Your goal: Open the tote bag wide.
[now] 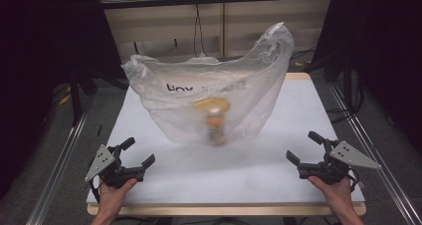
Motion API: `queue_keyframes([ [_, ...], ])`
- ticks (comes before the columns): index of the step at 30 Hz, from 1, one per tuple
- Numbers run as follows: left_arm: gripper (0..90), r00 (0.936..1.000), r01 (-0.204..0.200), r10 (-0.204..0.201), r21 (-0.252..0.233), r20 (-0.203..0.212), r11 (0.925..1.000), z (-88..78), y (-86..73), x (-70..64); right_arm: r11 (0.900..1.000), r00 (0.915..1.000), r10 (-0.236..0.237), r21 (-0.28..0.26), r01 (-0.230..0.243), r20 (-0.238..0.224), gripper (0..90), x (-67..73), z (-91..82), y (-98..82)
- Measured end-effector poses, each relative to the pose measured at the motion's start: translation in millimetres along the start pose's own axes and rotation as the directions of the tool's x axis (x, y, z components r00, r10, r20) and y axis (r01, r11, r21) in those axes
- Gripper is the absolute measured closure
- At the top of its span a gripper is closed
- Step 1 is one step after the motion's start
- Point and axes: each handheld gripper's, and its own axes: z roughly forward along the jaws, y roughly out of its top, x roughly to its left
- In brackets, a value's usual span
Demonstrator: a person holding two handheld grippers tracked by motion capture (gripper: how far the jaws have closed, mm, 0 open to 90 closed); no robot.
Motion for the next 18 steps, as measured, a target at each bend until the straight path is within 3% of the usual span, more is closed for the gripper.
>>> queue_keyframes([
  [4,9.9,0.9995,-0.008,0.007,0.038,0.03,0.9993,1.6,1.9,-1.3,1.0,1.0,0.0,0.025,-0.001,0.008,5.3,0.9,1.8,0.5],
  [6,14.7,0.9986,0.003,-0.005,0.038,0.053,0.9993,3.1,2.1,-3.7,0.999,0.9998,0.005,0.032,-0.005,-0.018,12.3,0.9,3.3,0.5],
  [7,16.3,0.998,-0.039,0.036,0.064,0.053,0.9971,2.3,3.1,-2.4,0.999,0.9998,0.009,0.039,-0.008,-0.019,12.9,1.2,4.1,0.9],
  [8,17.8,0.9977,-0.037,0.033,0.068,0.059,0.997,2.7,3.5,-3.6,0.999,0.9996,0.011,0.045,-0.01,-0.027,16.0,1.2,5.0,1.3],
  [9,20.1,0.9973,0.0,-0.003,0.046,0.073,0.9989,4.0,3.5,-6.5,0.999,0.9994,0.01,0.046,-0.008,-0.035,19.7,0.9,5.6,1.7],
  [10,25.0,0.9969,-0.027,0.022,0.056,0.076,0.9981,3.0,4.7,-5.8,0.999,0.9992,0.01,0.043,-0.008,-0.038,23.6,1.0,5.8,2.2],
  [13,35.4,0.9946,-0.006,0.0,0.056,0.104,0.9984,3.3,8.7,-6.6,0.999,0.9987,0.018,0.046,-0.016,-0.049,33.4,0.8,7.7,3.4],
  [14,37.2,0.9938,-0.022,0.014,0.073,0.11,0.9971,3.1,10.2,-6.0,0.999,0.998,0.018,0.051,-0.015,-0.06,36.2,0.7,8.2,3.6],
  [15,39.7,0.9958,-0.017,0.01,0.076,0.092,0.997,3.6,11.2,-7.9,0.998,0.9978,0.019,0.054,-0.016,-0.064,38.2,0.8,8.7,3.7],
  [18,49.4,0.9935,0.01,-0.019,0.079,0.112,0.9968,7.4,14.6,-10.5,0.998,0.996,0.021,0.063,-0.016,-0.087,47.7,0.9,11.8,5.0],
])
